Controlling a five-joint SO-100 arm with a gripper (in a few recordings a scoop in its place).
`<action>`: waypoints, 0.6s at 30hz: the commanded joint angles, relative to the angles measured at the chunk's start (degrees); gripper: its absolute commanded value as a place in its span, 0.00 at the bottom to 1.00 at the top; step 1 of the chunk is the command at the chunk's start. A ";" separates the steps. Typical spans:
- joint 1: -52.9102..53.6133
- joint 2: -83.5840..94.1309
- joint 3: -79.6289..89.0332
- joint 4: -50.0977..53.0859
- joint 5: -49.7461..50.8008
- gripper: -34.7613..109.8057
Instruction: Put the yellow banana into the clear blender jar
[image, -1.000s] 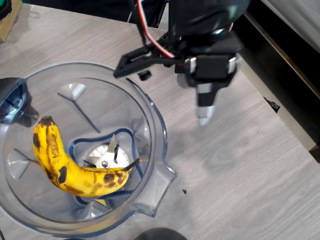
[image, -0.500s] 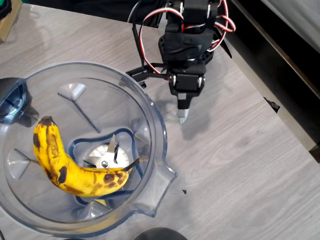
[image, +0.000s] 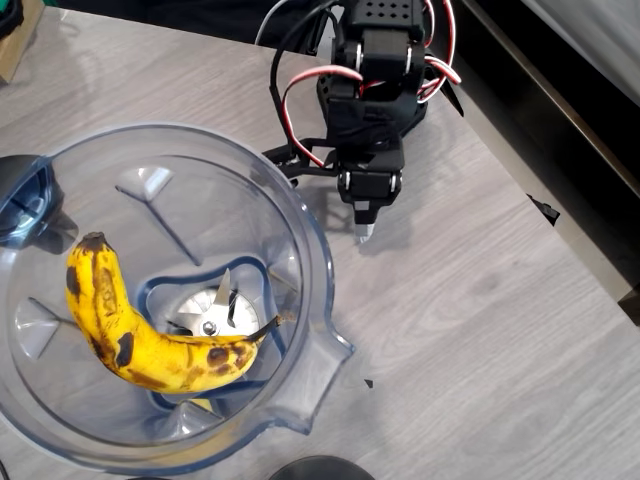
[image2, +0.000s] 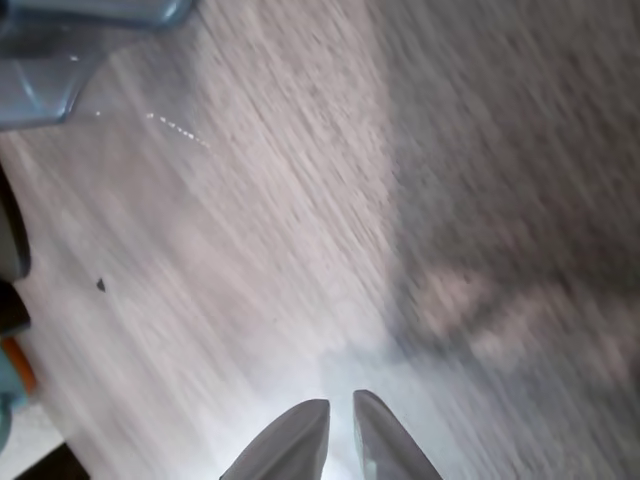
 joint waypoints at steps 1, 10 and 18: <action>-0.09 1.93 1.05 -0.53 0.53 0.24; 6.86 1.93 1.05 2.20 0.44 0.24; 6.86 1.93 1.05 2.20 0.44 0.24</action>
